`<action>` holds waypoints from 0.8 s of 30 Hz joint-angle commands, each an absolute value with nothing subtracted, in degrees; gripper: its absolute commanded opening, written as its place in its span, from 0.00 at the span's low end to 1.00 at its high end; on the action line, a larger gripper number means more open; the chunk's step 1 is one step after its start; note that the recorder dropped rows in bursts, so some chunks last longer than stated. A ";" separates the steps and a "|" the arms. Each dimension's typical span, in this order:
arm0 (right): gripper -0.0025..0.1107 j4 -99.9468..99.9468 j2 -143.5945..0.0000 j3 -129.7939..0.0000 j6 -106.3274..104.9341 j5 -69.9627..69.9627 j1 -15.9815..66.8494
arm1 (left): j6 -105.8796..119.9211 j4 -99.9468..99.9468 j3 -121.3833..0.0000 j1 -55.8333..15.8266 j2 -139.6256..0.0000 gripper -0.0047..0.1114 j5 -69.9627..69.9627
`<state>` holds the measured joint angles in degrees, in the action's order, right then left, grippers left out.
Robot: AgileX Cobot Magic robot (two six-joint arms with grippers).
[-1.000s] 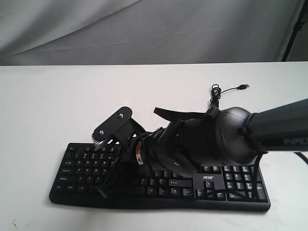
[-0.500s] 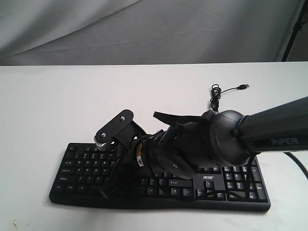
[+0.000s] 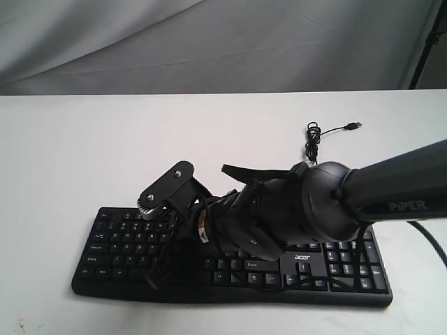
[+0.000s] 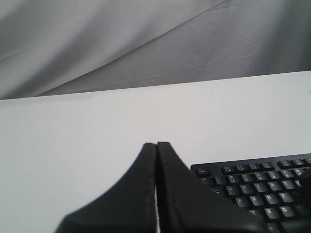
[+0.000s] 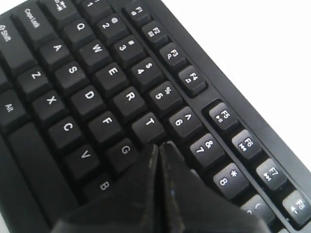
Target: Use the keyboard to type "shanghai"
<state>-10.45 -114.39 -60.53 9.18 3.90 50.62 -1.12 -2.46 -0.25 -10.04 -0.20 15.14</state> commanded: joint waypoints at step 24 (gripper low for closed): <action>0.02 -10.36 -114.39 -57.76 8.90 1.91 50.85 | -1.28 -2.48 0.00 -10.24 0.00 0.04 14.98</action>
<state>-10.45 -114.42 -58.60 9.18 1.13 50.62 -1.12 -2.46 -0.25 -10.04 -0.20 15.14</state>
